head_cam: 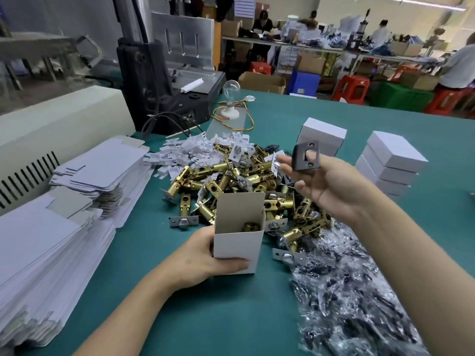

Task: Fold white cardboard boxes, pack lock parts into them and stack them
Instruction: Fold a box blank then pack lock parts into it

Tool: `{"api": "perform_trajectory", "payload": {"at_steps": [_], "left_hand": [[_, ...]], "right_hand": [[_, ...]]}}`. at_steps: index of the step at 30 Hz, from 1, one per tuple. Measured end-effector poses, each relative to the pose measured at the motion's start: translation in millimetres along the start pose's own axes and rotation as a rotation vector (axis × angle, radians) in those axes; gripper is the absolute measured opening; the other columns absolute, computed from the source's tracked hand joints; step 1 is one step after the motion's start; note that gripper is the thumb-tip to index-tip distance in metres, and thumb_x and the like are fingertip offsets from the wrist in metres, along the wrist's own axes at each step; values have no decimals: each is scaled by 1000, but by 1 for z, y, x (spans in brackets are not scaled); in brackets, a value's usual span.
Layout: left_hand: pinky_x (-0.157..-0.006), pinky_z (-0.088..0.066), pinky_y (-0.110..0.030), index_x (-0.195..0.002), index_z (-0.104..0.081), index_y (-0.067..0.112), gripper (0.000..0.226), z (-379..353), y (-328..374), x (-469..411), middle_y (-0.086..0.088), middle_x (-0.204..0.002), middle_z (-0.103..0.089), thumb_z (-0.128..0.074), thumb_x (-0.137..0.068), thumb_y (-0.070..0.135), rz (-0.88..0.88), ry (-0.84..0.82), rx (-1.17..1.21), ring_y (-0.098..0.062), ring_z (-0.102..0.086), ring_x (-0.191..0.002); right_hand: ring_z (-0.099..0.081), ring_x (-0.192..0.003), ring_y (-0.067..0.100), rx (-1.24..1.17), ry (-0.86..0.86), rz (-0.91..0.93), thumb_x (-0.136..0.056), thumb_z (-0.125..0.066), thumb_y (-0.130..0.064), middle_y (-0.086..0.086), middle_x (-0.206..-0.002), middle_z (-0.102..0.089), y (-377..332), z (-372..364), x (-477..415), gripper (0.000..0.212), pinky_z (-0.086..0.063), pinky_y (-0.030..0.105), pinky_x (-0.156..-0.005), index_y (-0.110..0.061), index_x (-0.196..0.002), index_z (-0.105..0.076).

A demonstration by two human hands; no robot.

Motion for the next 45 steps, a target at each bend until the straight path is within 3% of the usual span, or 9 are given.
{"api": "perform_trajectory", "payload": {"at_steps": [3, 5, 11, 16, 23, 27, 31, 41, 45], "left_hand": [[-96, -57, -30, -113, -71, 38, 42, 0, 1, 0, -2, -119, -74, -88, -79, 21, 12, 7, 9, -16, -69, -113], [-97, -57, -32, -114, -71, 36, 42, -1, 1, -1, -3, -118, -74, -88, -80, 19, 23, 9, 6, -17, -69, -113], [-106, -52, -49, -124, -69, 14, 42, 0, -3, -1, -13, -123, -73, -85, -86, 10, 38, 6, -9, -32, -66, -120], [-106, -53, -52, -124, -70, 18, 42, 1, -3, -3, -11, -123, -73, -86, -86, 13, 20, -5, 1, -31, -67, -120], [-95, -58, -39, -116, -72, 30, 38, 1, -3, -4, -6, -114, -75, -87, -83, 18, -4, -11, 32, -25, -71, -110], [-81, -52, -21, -107, -71, 28, 32, 0, -1, -3, 9, -97, -72, -86, -84, 11, -19, -24, 53, -7, -67, -94], [-79, -50, -19, -109, -69, 19, 32, 0, 0, -3, 10, -95, -72, -86, -84, 9, -14, -31, 49, -6, -67, -93], [-80, -51, -20, -105, -73, 33, 33, 1, -1, -4, 13, -96, -72, -90, -79, 21, -34, -25, 28, -4, -67, -94], [-82, -53, -22, -106, -72, 35, 36, 2, -3, -4, 14, -97, -72, -91, -78, 22, -32, -29, 12, -3, -67, -95]], "right_hand": [[-78, -84, 22, -240, -16, -107, -112, -31, -25, 23, -112, -75, 11, -9, 14, 40, -56, 23, -53, 0, -129, -58], [-78, -90, 24, -224, -55, -107, -112, -32, -37, 23, -115, -74, 13, -13, 20, 49, -59, 25, -57, 0, -130, -59], [-76, -88, 15, 341, -59, 246, -105, -55, -23, 5, -97, -80, 6, -30, 40, 21, -60, 24, -70, -9, -107, -71], [-69, -78, 20, 763, -103, 484, -95, -71, -19, 5, -84, -76, -3, -48, 55, 10, -55, 33, -77, -15, -89, -77], [-67, -75, 4, 1067, -138, 616, -84, -78, -10, -13, -77, -73, 8, -71, 60, 19, -49, 12, -68, -27, -83, -70], [-63, -75, 2, 1227, -96, 574, -84, -76, -14, -16, -76, -71, 18, -74, 58, 18, -47, 15, -66, -31, -82, -69], [-65, -77, -3, 1299, -73, 510, -85, -72, -24, -19, -75, -71, 25, -78, 55, 9, -43, 11, -62, -31, -79, -69], [-65, -73, -12, 1322, -279, 290, -94, -69, -16, -16, -79, -75, 19, -79, 52, 10, -42, 3, -63, -25, -90, -69], [-67, -73, -7, 1295, -293, 292, -96, -68, -15, -19, -80, -77, 9, -77, 54, 15, -48, 11, -62, -28, -87, -67]]}}
Point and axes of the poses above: each hand's wrist, its own x-axis away from the middle knuckle, its own z-axis out of the back of the hand, y = z × x, the point moved 3 cm from there along -x, towards the middle knuckle
